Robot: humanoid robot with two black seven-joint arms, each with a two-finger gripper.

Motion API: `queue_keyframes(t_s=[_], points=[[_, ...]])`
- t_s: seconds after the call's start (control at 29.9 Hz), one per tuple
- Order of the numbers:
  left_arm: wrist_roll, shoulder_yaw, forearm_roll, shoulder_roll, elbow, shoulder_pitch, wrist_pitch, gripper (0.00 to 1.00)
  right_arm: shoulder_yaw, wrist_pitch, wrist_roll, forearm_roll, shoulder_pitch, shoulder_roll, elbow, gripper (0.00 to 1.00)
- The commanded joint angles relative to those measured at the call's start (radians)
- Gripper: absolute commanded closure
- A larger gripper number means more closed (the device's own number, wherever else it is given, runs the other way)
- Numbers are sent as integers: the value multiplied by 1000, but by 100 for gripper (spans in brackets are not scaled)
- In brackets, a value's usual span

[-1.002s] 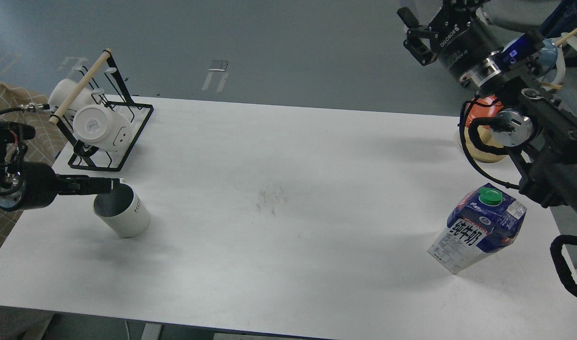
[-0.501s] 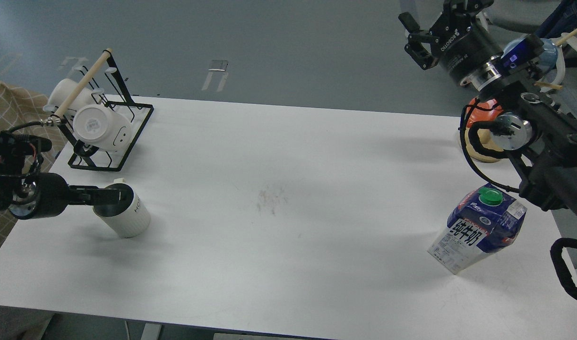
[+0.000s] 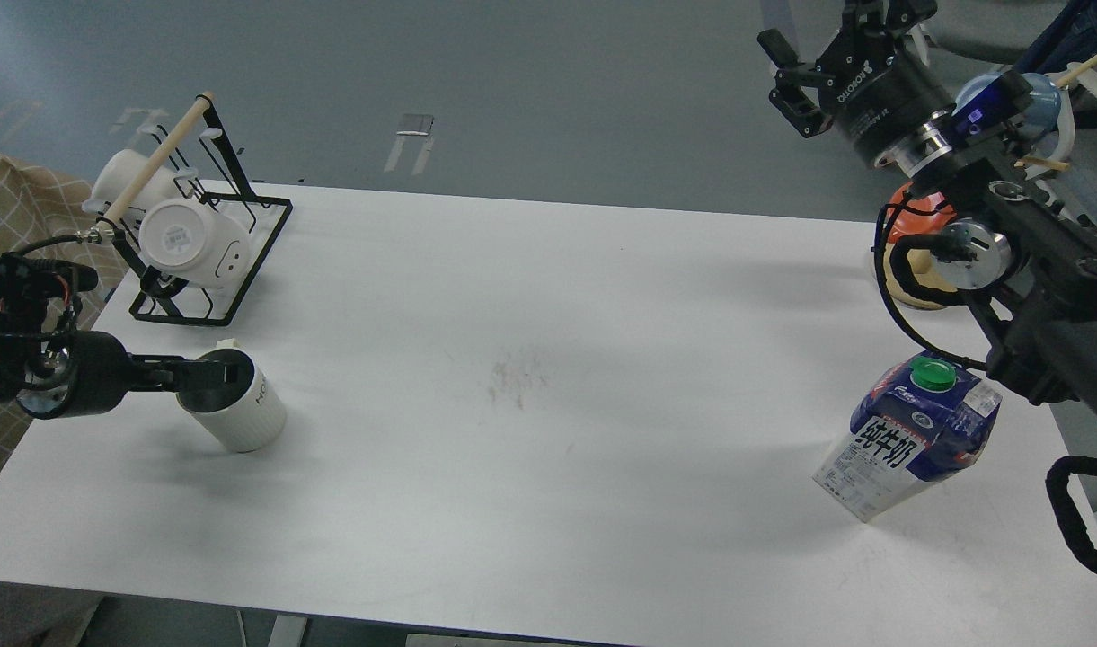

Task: Place cup and milk with both arms
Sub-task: 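Grasp the white cup with the left gripper, then lift the cup, carry it to table center and set it upright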

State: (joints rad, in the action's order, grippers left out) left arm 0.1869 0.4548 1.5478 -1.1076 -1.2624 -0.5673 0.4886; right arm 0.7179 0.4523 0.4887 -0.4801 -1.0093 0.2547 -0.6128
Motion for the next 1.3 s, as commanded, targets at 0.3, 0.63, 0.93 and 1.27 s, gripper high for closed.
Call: queue_keyframes(t_s=[0.3, 0.63, 0.93, 1.27], points=[[-3, -19, 3, 5, 1, 6, 0, 68, -3, 0, 0, -2, 2, -2, 1, 0], [-4, -18, 3, -18, 0, 6, 0, 100, -12, 0, 0, -2, 2, -3, 1, 0], [2, -7, -5, -46, -54, -9, 0, 100, -14, -1, 0, -2, 2, 0, -1, 0], [-30, -2, -11, -69, -301, -65, 0, 100, -14, -18, 0, 0, -64, 21, 5, 0]])
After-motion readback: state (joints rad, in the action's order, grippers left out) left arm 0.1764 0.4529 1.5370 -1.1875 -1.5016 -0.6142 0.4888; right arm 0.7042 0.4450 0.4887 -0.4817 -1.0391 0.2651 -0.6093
